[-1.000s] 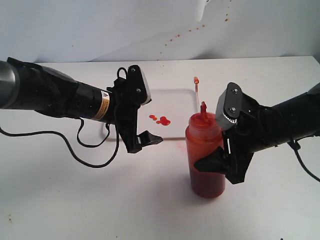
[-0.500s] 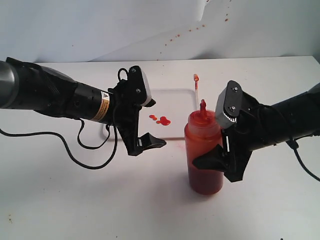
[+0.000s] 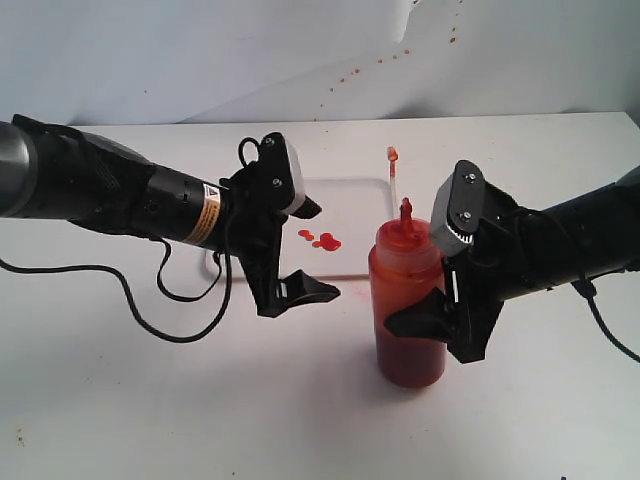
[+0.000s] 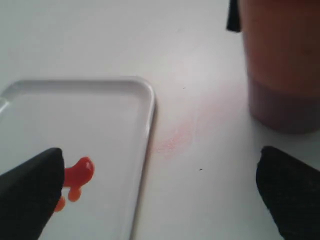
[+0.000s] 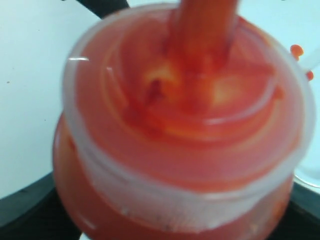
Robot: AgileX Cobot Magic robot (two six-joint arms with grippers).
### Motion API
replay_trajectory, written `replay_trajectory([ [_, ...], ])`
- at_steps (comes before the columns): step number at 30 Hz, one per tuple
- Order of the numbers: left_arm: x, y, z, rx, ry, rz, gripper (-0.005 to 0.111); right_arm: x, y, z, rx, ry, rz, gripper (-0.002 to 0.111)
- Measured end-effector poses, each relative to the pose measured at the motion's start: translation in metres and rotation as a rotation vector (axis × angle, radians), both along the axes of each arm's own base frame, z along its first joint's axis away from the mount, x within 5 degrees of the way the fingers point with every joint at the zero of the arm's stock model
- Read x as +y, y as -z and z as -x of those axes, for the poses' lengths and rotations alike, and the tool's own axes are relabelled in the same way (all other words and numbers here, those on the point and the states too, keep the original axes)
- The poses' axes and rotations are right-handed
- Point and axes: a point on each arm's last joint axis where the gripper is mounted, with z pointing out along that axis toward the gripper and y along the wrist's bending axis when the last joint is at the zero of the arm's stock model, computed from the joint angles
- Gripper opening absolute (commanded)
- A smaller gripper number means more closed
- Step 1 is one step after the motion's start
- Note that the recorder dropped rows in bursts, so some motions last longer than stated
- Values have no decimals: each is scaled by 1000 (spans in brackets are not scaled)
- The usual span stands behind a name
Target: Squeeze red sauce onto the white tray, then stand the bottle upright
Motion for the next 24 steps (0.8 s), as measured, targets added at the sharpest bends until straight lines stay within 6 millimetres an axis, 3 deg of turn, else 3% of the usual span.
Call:
replay_trajectory([
  [4,-5,-4,5,11,64,55,97,0,0,0,0,0,0,22],
  [5,-6,-5,5,19,57,76,97,0,0,0,0,0,0,34],
  [9,-10,-12,3,65,-3,194,97,0,0,0,0,0,0,57],
  [14,-12,-16,7,67,66,245,97,-1,0,1,9,-18,-7,68],
  [19,-14,-19,10,76,92,273,97,1,-2,3,24,-28,-36,92],
  [24,-14,-19,10,78,95,278,97,1,-2,3,25,-28,-39,94],
])
